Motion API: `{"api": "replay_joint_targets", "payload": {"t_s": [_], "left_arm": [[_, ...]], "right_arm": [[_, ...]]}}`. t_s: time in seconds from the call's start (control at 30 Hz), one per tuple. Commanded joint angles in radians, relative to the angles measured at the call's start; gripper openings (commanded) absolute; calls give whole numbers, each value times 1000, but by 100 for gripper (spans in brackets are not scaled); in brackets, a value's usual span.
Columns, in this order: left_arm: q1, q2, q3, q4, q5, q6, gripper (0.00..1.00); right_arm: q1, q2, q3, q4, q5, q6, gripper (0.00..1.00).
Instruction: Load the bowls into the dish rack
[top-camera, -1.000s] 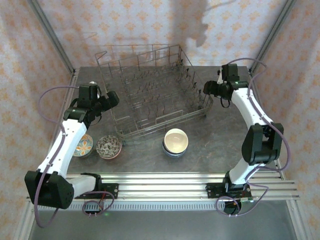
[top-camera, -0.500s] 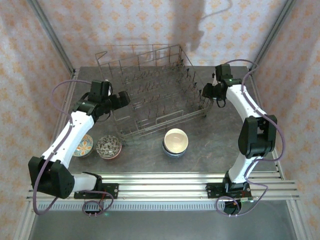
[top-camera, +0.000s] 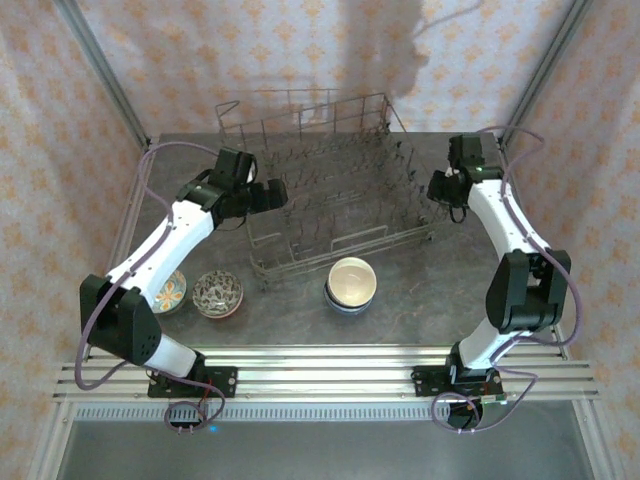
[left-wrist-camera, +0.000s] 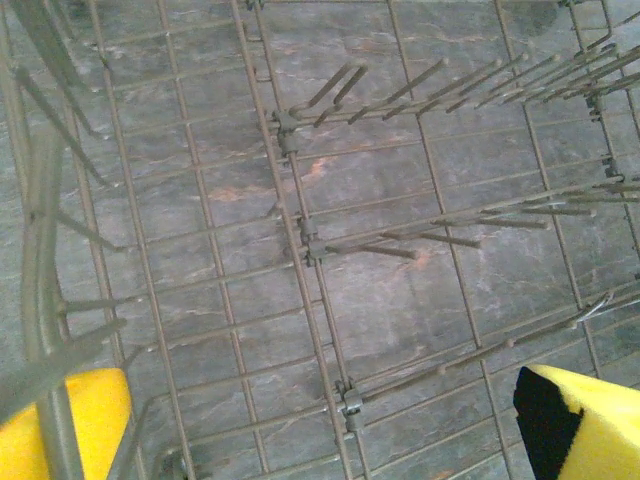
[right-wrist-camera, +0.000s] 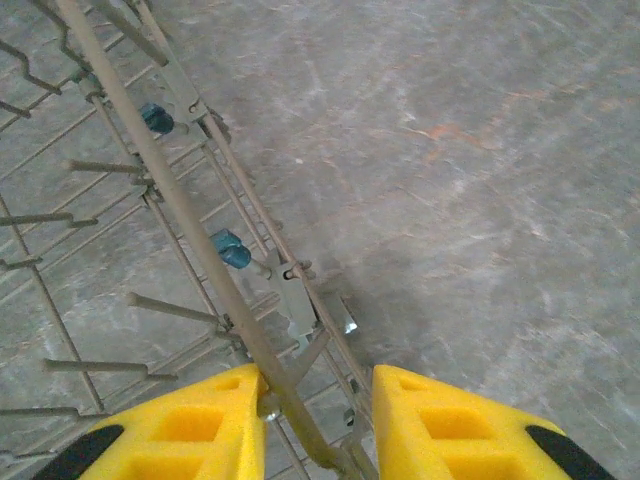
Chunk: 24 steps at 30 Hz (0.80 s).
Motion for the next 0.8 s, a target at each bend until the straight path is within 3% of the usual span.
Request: {"api": "replay_joint_targets", "payload": {"t_s": [0.0,0.27,0.43,0.57,0.67,0.77], "left_arm": [[-29,46,66,-20,-9,24,99],[-78,204,273,-67,-17,38,99],[-83,289,376,-91,-12,42,99],[-85,320,445,-130,-34,65,98],[-84,297,454,-141,-57,94,99],[-85,260,452,-162,-87,125,99]], "right_arm": [[-66,-76,-36,-25,146,28,30],[-92,-131,-45,-50,174,27,34],[-92,-194,-20,-92,169,15,52],[-93,-287,-38,-126,66,-1,59],[-85,-345,-67,-170,-54,-11,60],[-40,-414,-120,-222,-94,-31,60]]}}
